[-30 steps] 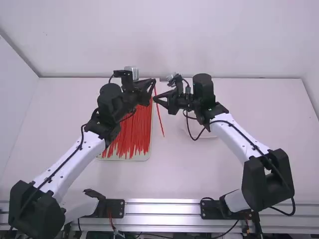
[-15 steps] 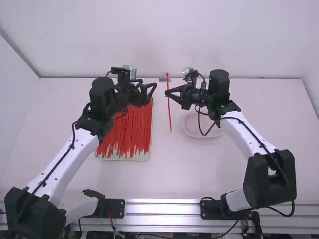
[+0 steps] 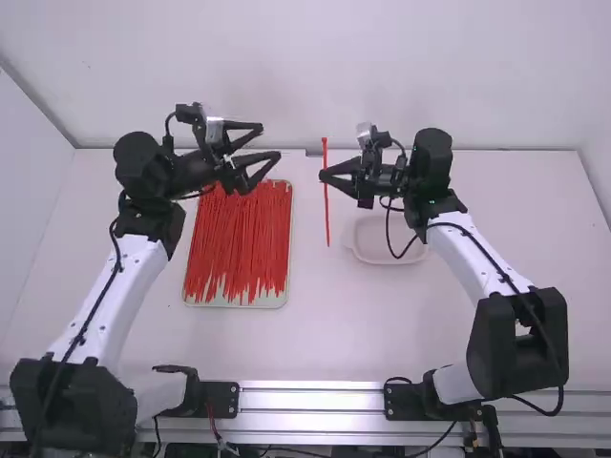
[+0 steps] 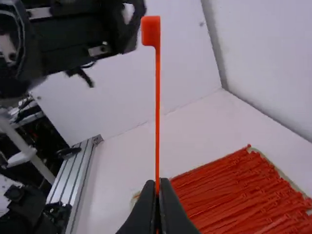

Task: Fasten the cable tie

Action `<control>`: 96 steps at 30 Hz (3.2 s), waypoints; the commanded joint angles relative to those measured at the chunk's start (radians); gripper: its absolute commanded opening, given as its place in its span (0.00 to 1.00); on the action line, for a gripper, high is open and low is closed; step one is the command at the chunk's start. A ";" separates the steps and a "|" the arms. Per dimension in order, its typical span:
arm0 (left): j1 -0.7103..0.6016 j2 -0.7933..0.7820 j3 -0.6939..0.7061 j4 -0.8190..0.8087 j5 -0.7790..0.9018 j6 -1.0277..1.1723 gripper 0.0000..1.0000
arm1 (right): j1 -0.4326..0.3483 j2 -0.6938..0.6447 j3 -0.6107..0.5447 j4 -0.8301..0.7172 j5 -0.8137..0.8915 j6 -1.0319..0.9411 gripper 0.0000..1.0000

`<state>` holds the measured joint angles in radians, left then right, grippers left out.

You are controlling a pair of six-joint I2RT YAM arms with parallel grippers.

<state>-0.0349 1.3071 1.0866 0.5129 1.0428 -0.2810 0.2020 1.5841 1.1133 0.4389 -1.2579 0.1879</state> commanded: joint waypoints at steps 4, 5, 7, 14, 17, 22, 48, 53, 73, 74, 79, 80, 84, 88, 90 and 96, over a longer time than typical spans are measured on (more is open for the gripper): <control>-0.005 0.088 0.021 0.179 0.223 -0.150 0.83 | 0.000 0.004 0.039 0.077 -0.097 -0.011 0.00; -0.005 0.103 0.021 0.236 0.237 -0.188 0.84 | 0.000 0.004 0.040 0.095 -0.105 -0.012 0.00; -0.004 0.121 0.021 0.312 0.259 -0.233 0.84 | 0.000 0.004 0.039 0.130 -0.115 -0.008 0.00; -0.053 0.180 0.058 0.492 0.332 -0.359 0.86 | 0.023 0.004 0.040 0.195 -0.111 0.008 0.00; -0.069 0.196 0.112 0.416 0.360 -0.321 0.85 | 0.029 0.004 0.039 0.193 -0.111 0.007 0.00; -0.082 0.216 0.201 0.190 0.370 -0.164 0.82 | 0.027 0.004 0.039 0.204 -0.114 0.012 0.00; -0.156 0.216 0.235 0.044 0.303 0.001 0.39 | 0.061 0.004 0.039 0.367 -0.132 0.149 0.00; -0.157 0.216 0.235 0.043 0.303 -0.002 0.19 | 0.060 0.004 0.039 0.366 -0.132 0.154 0.00; -0.121 0.216 0.311 0.247 0.330 -0.274 0.02 | 0.055 0.004 0.033 0.359 -0.222 0.145 0.42; -0.116 0.216 0.330 0.222 0.329 -0.273 0.02 | 0.054 0.004 0.029 0.359 -0.223 0.143 0.45; -0.087 0.217 0.451 0.041 0.294 -0.269 0.02 | 0.053 0.004 -0.009 0.359 -0.214 0.084 0.58; -0.086 0.217 0.459 0.030 0.290 -0.269 0.02 | 0.052 0.004 -0.011 0.358 -0.213 0.084 0.59; -0.085 0.226 0.534 -0.064 0.277 -0.274 0.02 | 0.053 0.004 -0.034 0.359 -0.207 0.083 0.66; -0.097 0.241 0.579 -0.071 0.283 -0.322 0.02 | 0.080 0.004 -0.052 0.358 -0.208 0.043 0.74; -0.104 0.252 0.604 -0.069 0.283 -0.338 0.02 | 0.088 0.004 -0.062 0.362 -0.208 0.043 0.75; -0.096 0.252 0.618 -0.047 0.277 -0.360 0.02 | 0.100 0.005 -0.074 0.365 -0.208 0.039 0.63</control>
<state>-0.1310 1.5513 1.6691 0.4519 1.3231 -0.6228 0.3016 1.5841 1.0454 0.7967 -1.4601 0.2321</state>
